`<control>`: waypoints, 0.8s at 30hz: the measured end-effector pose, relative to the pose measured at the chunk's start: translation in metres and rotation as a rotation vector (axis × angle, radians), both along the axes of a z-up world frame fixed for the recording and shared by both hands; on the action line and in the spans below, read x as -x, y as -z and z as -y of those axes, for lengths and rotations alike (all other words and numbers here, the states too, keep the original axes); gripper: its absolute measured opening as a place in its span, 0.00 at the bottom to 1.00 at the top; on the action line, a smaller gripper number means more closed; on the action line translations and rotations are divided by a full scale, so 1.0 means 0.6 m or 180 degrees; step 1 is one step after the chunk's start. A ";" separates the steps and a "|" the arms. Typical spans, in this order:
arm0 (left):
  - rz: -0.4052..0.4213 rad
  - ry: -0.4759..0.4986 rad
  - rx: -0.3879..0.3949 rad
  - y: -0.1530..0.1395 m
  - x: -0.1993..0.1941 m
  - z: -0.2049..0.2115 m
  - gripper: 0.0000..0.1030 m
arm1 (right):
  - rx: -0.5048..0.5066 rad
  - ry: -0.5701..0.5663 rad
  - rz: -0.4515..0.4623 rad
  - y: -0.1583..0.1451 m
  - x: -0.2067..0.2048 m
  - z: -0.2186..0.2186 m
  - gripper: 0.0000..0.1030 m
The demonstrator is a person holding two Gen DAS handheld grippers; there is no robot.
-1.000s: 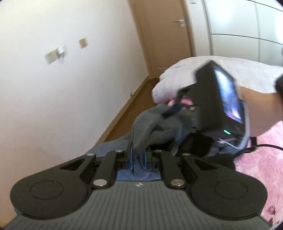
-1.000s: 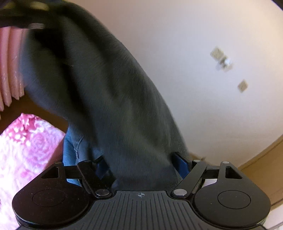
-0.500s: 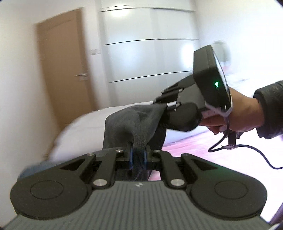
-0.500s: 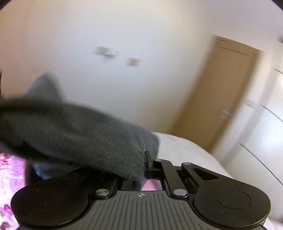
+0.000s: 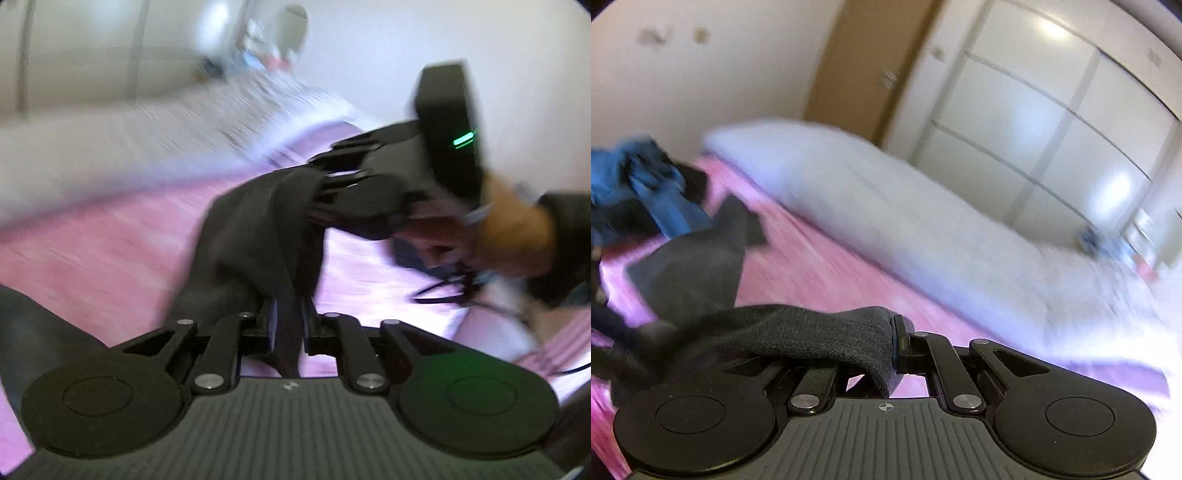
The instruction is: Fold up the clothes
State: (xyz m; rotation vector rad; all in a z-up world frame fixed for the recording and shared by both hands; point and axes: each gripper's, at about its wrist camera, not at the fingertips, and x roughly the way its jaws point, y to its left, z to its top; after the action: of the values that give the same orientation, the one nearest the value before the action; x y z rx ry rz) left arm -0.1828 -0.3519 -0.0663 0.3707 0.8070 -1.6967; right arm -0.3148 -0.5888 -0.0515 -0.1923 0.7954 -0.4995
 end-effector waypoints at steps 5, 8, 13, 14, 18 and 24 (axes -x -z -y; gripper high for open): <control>0.0155 -0.0047 -0.0181 0.039 -0.020 0.012 0.40 | -0.0144 0.0676 -0.1229 0.141 0.082 0.123 0.25; 0.0369 -0.0399 -0.0514 0.082 -0.030 -0.006 0.47 | -0.0393 0.1156 -0.1396 0.193 0.152 0.150 0.49; 0.0652 -0.0911 -0.1264 0.213 -0.147 -0.075 0.59 | -0.0898 0.0984 -0.1236 0.219 0.157 0.041 0.55; 0.0672 -0.0958 -0.1402 0.236 -0.164 -0.099 0.59 | -0.0957 0.0838 -0.1242 0.217 0.140 0.007 0.56; 0.0658 -0.1049 -0.1712 0.320 -0.220 -0.153 0.59 | -0.1138 0.0170 -0.1274 0.216 0.071 -0.127 0.65; 0.1382 -0.0565 -0.1406 0.375 -0.239 -0.138 0.60 | -0.1121 -0.0801 -0.1387 0.285 -0.024 -0.289 0.76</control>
State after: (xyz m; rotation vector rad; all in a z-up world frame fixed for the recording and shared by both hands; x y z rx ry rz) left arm -0.0393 -0.2689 -0.2911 0.9085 0.8526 -1.2014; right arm -0.3004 -0.4156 -0.2225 -0.0713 1.2510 -0.0705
